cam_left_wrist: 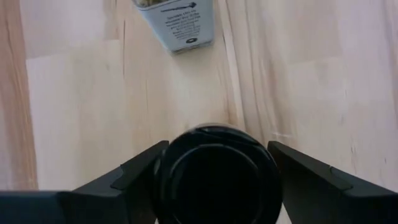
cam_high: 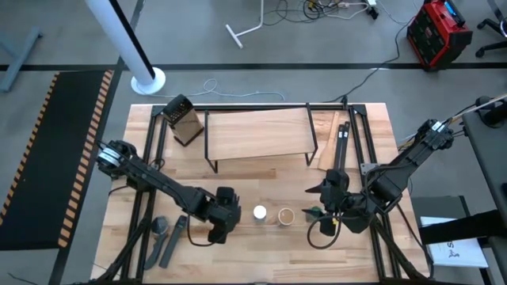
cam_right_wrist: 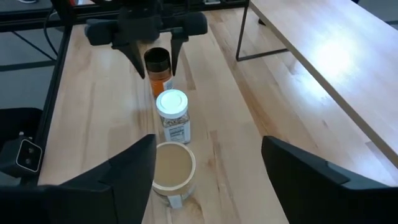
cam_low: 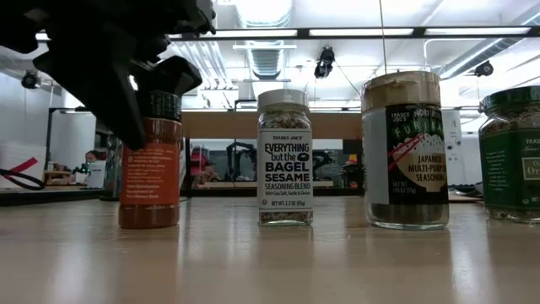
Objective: Shelf spices
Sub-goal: Put the black seasoning bottle on the shelf
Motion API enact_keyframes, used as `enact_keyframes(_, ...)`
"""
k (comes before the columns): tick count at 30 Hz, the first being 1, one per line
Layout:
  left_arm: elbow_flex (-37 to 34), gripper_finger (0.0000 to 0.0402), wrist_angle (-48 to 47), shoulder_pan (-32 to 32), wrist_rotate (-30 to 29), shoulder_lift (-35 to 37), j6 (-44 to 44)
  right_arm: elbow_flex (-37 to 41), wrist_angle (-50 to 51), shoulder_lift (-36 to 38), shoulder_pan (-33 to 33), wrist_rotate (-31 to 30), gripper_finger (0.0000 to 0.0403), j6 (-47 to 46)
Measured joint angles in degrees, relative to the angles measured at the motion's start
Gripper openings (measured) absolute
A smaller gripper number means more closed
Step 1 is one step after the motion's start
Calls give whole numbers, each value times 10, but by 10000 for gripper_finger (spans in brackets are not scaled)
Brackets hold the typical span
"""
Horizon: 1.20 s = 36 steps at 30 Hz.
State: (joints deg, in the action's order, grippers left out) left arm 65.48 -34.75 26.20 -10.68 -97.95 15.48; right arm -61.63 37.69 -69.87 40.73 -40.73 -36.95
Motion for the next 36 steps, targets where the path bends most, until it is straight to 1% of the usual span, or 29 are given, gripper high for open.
enact_keyframes(13,4,235,2,-5,9,-1,10,0,-3,0,0,-13,250,5)
enact_keyframes(19,4,222,7,-7,9,-1,10,0,-3,0,0,-14,254,5)
enact_keyframes(27,3,186,5,-19,9,-1,18,0,-3,0,0,-14,256,5)
enact_keyframes(31,19,186,-17,-26,12,-2,32,0,-3,0,0,-14,247,5)
enact_keyframes(36,93,189,-123,-41,12,-2,40,5,-7,0,0,-14,235,2)
